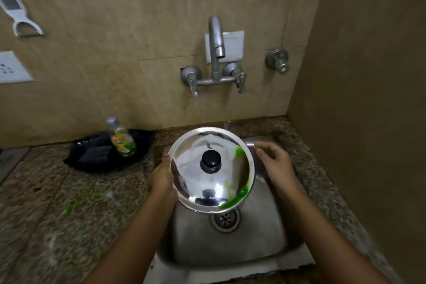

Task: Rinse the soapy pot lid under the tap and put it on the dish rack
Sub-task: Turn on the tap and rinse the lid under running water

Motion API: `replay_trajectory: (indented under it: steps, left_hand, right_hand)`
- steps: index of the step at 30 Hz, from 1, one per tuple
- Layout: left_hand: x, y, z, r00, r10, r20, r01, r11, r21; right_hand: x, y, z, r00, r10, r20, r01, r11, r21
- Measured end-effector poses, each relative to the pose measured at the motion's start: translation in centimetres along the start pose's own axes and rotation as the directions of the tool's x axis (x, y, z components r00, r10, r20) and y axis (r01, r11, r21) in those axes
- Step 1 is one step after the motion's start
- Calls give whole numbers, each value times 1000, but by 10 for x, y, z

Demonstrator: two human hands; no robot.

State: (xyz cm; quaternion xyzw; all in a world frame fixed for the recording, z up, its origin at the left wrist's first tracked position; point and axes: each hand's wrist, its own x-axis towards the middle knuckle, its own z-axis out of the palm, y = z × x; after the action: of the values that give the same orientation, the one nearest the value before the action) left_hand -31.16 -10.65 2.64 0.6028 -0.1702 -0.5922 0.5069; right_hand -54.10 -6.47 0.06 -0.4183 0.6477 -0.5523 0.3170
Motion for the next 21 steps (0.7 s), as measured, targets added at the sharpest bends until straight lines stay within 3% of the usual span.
replay_trajectory:
  steps: [4, 8, 21]
  left_hand:
    - [-4, 5, 21, 997, -21, 74, 25, 999, -47]
    - [0, 20, 36, 998, 14, 54, -12, 999, -29]
    - [34, 55, 57, 998, 59, 27, -59, 998, 13]
  right_hand:
    - [41, -9, -7, 988, 151, -4, -149, 980, 130]
    - [79, -31, 4, 985, 171, -17, -163, 961, 223]
    - [156, -94, 55, 990, -108, -88, 99, 990, -98]
